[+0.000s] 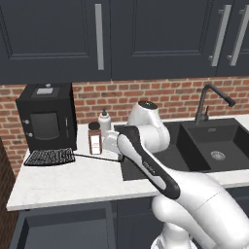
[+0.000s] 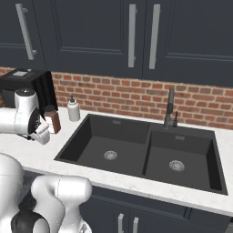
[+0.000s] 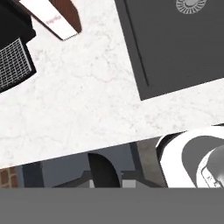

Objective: Pick the ladle from the drawer and place it on the counter.

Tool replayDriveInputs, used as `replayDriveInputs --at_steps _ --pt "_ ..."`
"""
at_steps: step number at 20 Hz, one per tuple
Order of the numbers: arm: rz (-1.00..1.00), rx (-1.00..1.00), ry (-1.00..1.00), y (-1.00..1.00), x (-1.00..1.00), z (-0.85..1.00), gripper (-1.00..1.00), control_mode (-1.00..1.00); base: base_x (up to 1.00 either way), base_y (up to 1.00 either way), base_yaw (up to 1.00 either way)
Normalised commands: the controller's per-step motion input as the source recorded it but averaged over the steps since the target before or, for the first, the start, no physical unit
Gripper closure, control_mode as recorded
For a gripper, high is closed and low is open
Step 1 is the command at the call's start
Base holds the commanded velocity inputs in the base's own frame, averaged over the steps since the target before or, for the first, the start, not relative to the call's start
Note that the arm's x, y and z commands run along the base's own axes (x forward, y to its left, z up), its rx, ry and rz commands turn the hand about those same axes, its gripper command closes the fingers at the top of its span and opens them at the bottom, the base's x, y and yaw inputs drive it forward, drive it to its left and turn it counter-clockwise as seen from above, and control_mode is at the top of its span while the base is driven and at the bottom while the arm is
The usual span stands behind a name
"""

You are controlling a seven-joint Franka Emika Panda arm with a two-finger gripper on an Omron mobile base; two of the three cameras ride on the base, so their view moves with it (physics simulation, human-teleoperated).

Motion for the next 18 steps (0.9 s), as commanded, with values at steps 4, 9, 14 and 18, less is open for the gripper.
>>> replayDriveInputs --at_steps 4,9,14,18 --pt "0.04 -0.13 0.07 -0.03 0.3 -0.27 1.0 -1.0 0.0 0.0 0.0" --pt "0.25 -0.02 0.01 -0.01 0.04 -0.45 1.0 -1.0 0.0 0.0 0.0" --pt "0.25 0.0 0.0 0.0 0.04 -0.65 1.0 -1.0 0.0 0.0 0.0" --pt "0.12 0.0 -0.03 0.04 0.27 -0.58 1.0 -1.0 0.0 0.0 0.0"
